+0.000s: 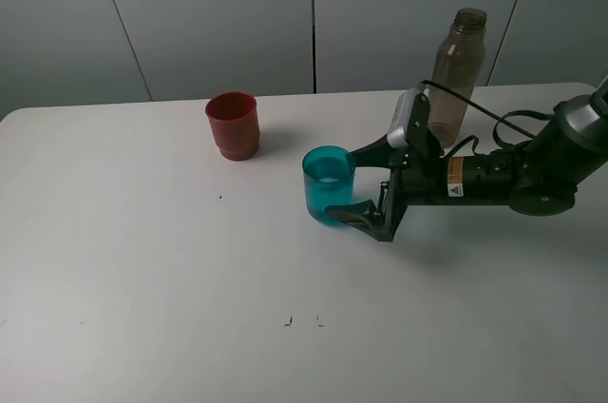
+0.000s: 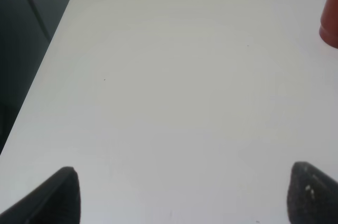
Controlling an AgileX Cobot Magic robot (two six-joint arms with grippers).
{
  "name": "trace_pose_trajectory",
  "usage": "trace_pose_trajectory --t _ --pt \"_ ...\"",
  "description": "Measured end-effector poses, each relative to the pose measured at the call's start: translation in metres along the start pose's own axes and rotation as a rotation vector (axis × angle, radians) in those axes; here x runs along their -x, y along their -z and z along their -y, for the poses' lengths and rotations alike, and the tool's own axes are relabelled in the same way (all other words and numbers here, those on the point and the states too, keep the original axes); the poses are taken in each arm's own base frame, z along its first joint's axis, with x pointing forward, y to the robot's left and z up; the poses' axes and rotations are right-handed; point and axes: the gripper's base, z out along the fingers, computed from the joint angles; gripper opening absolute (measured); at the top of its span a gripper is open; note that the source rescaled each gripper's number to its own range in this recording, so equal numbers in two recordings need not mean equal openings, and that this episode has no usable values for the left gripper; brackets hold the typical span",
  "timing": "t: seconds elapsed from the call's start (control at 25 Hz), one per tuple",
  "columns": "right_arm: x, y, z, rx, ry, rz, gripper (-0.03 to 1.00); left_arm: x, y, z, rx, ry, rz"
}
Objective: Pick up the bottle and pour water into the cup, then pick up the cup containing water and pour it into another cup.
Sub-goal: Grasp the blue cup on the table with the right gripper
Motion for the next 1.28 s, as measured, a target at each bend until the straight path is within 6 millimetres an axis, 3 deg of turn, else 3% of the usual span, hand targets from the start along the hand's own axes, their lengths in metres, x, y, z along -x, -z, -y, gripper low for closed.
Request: trace_pose_trajectory --t 0.36,0.68,1.28 --pt "-0.001 -0.003 -0.001 -0.003 0.033 0.000 1.00 0.000 0.000 0.000 0.000 0.000 0.000" --pt "-0.001 -0.026 0.002 0.017 0.053 0.022 1.00 0.000 0.000 0.000 0.000 0.000 0.000" --pt "0.003 -0.032 0.004 -0.004 0.016 0.049 1.00 0.000 0.000 0.000 0.000 0.002 0.000"
